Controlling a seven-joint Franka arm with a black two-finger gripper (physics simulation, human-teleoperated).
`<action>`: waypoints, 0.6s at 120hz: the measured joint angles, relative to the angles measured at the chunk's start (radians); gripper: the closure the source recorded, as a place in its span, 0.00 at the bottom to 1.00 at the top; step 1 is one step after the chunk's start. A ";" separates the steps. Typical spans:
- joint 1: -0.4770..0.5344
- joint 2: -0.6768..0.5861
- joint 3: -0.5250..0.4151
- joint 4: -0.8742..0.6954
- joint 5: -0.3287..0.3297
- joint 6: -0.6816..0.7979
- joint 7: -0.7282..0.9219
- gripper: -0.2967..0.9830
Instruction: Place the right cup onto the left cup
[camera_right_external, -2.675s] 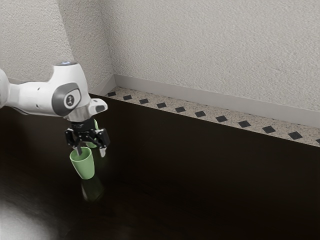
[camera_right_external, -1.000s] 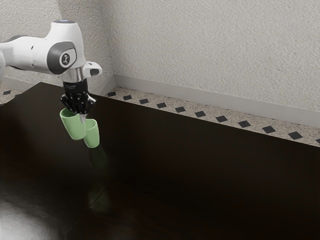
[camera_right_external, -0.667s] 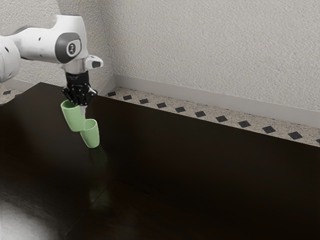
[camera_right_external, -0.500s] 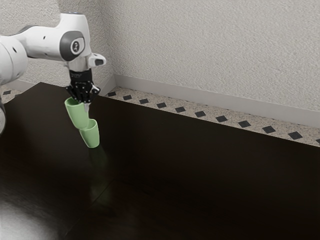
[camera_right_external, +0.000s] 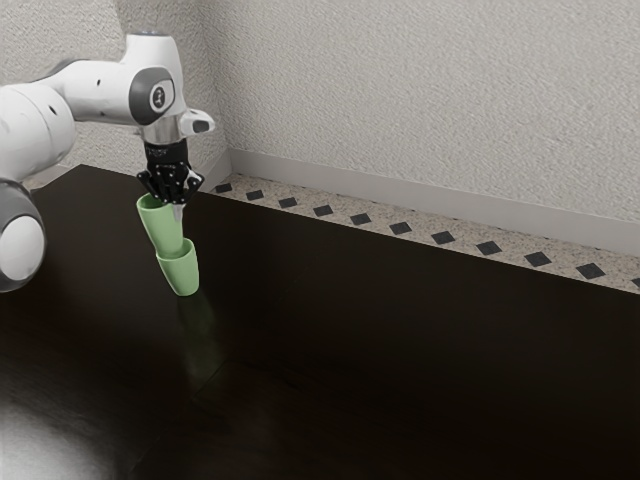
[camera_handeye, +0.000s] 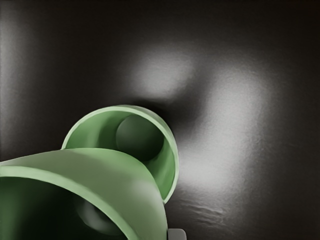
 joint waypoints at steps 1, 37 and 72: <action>0.000 0.003 0.000 0.004 0.000 0.000 0.001 0.83; 0.009 0.049 -0.001 0.053 -0.013 0.002 0.023 0.83; 0.009 0.053 0.005 0.051 -0.032 0.008 0.040 0.83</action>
